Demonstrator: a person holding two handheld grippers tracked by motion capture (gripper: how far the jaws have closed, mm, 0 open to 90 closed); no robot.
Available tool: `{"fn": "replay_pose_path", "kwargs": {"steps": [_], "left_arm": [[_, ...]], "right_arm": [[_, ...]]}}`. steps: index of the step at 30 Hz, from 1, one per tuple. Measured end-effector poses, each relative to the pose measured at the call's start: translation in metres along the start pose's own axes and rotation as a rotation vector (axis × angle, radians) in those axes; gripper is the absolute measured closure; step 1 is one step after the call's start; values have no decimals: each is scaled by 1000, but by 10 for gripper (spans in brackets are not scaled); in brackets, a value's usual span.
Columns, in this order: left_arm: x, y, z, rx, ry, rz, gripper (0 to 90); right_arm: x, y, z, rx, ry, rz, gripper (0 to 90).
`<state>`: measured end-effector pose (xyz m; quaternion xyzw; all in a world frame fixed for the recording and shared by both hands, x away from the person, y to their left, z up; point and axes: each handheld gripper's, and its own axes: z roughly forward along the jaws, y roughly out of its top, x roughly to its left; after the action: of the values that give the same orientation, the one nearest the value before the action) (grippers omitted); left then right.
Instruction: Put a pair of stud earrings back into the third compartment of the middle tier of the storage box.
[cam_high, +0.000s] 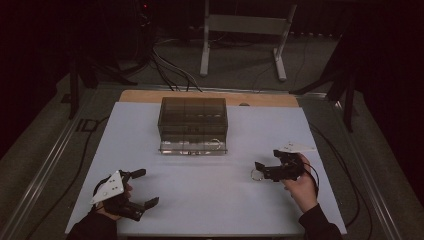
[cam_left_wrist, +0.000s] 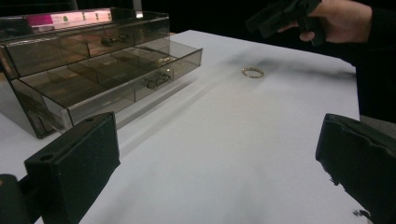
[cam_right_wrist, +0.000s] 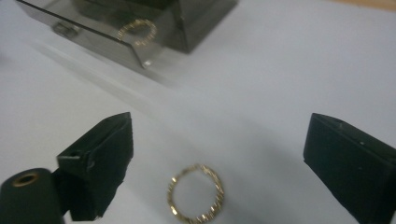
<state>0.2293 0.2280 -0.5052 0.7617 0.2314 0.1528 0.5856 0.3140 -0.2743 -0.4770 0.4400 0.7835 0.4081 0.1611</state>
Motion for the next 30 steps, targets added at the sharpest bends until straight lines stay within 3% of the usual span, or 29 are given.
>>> {"fn": "replay_pose_path", "kwargs": {"steps": [4,10,15,16,20,21,30], "left_arm": [[0,0,0,0,1,-3,5],[0,0,0,-1,0,-4,6],[0,0,0,2,0,-3,6],[0,0,0,-1,0,-2,5],[0,0,0,0,-1,-4,5],[0,0,0,-1,0,-3,5],[0,0,0,0,-2,-3,5]], "right_arm": [[0,-8,2,16,-30,-2,118],[0,-18,4,24,-23,24,173],[1,-25,7,54,-32,15,325],[1,-26,9,70,-35,6,415],[2,-27,12,84,-48,-2,499],[1,-29,14,96,-66,-8,568],[1,-29,25,135,-57,-10,688]]}}
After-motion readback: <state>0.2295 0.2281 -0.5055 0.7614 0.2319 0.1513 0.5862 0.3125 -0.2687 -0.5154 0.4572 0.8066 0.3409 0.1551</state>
